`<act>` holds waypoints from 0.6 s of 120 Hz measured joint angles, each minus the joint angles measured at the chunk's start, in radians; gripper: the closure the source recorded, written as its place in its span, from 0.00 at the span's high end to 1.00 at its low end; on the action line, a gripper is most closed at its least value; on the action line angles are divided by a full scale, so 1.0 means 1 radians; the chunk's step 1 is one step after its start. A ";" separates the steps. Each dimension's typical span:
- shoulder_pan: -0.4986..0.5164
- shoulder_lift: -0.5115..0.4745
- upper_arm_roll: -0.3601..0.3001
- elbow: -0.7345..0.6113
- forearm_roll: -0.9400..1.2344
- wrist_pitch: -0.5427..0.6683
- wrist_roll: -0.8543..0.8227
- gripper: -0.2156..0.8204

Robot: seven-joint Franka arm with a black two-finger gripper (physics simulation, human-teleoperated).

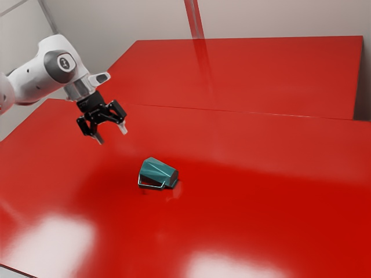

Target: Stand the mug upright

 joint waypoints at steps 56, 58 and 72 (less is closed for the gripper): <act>0.023 0.192 0.000 0.009 -0.246 0.006 0.013 0.79; 0.023 0.198 0.000 0.009 -0.254 0.006 0.013 0.79; 0.023 0.225 0.000 0.012 -0.299 0.015 0.015 0.79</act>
